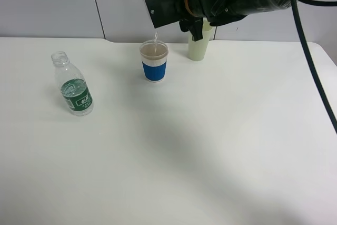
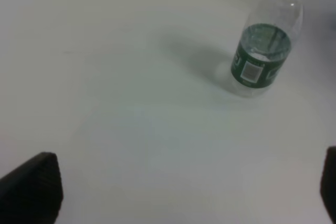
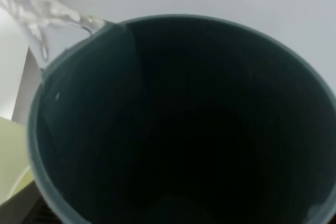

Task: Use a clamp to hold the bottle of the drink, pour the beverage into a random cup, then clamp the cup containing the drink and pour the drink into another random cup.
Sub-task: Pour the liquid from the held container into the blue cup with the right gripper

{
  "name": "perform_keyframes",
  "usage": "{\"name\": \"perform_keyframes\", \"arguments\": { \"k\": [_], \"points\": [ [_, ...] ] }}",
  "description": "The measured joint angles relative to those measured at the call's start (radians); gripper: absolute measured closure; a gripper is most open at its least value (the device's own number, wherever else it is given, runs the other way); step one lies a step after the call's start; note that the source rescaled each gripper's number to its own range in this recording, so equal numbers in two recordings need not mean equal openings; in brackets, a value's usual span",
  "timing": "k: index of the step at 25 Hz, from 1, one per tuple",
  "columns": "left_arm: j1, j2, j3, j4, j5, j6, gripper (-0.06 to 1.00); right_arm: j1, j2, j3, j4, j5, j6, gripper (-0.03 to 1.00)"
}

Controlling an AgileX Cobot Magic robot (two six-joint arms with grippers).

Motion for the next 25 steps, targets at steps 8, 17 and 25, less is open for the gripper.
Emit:
{"name": "perform_keyframes", "arguments": {
  "k": [8,17,25],
  "points": [
    [0.0,0.0,0.0,0.0,0.0,0.0,-0.06,0.0,0.0,0.0,0.0,0.0,-0.008,0.96],
    [0.0,0.0,0.0,0.0,0.0,0.0,-0.06,0.0,0.0,0.0,0.0,0.0,-0.072,0.96],
    [0.0,0.0,0.0,0.0,0.0,0.0,-0.06,0.0,0.0,-0.001,0.0,0.0,-0.081,0.96]
  ]
}}
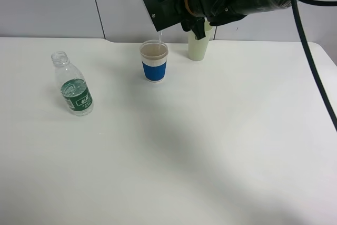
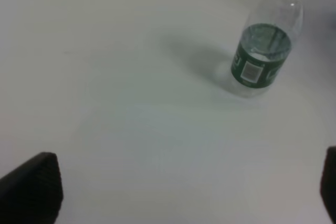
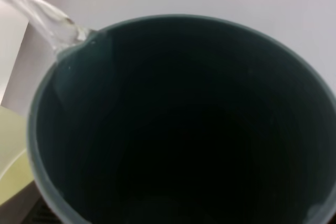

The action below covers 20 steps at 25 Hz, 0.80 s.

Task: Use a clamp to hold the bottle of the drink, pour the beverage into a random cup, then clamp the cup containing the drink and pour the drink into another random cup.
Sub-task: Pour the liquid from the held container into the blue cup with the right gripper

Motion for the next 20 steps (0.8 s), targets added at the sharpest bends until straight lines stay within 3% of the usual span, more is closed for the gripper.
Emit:
{"name": "perform_keyframes", "arguments": {
  "k": [20],
  "points": [
    [0.0,0.0,0.0,0.0,0.001,0.0,-0.06,0.0,0.0,0.0,-0.001,-0.02,-0.084,0.96]
  ]
}}
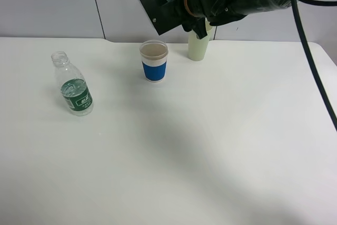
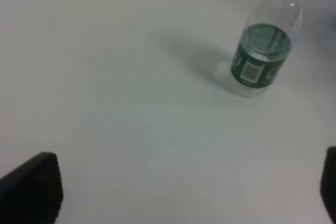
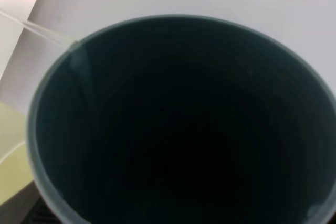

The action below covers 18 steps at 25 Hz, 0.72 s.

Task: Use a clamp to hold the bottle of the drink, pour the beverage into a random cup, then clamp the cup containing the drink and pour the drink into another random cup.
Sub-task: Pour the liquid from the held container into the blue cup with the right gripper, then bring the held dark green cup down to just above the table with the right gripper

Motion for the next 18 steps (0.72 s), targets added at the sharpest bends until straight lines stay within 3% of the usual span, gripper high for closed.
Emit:
{"name": "perform_keyframes", "arguments": {
  "k": [3,7,13,18],
  "points": [
    [0.0,0.0,0.0,0.0,0.0,0.0,-0.06,0.0,0.0,0.0,0.0,-0.006,0.08,0.96],
    [0.0,0.0,0.0,0.0,0.0,0.0,-0.06,0.0,0.0,0.0,0.04,-0.006,0.307,0.96],
    [0.0,0.0,0.0,0.0,0.0,0.0,-0.06,0.0,0.0,0.0,0.265,-0.007,0.623,0.96],
    [0.0,0.0,0.0,0.0,0.0,0.0,-0.06,0.001,-0.026,0.0,0.484,-0.01,0.705,0.96]
  ]
}}
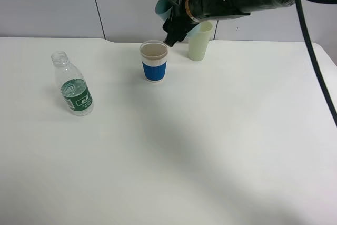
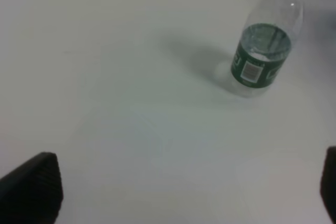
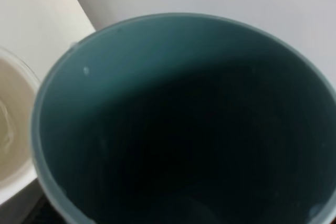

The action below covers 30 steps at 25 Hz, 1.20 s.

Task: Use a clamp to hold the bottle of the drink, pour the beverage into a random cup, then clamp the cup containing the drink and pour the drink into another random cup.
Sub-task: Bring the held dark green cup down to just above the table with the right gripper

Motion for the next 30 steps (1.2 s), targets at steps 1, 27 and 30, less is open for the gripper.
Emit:
{"name": "perform_keyframes", "arguments": {
  "k": [1,27,30],
  "points": [
    [0.0,0.0,0.0,0.0,0.0,0.0,-0.06,0.001,-0.015,0.0,0.051,0.001,0.001,0.97],
    [0.0,0.0,0.0,0.0,0.0,0.0,-0.06,0.158,-0.226,0.248,1.263,-0.569,-0.923,0.97],
    [0.0,0.0,0.0,0.0,0.0,0.0,-0.06,0.167,-0.226,0.333,1.267,-0.689,-0.927,0.97]
  ]
}}
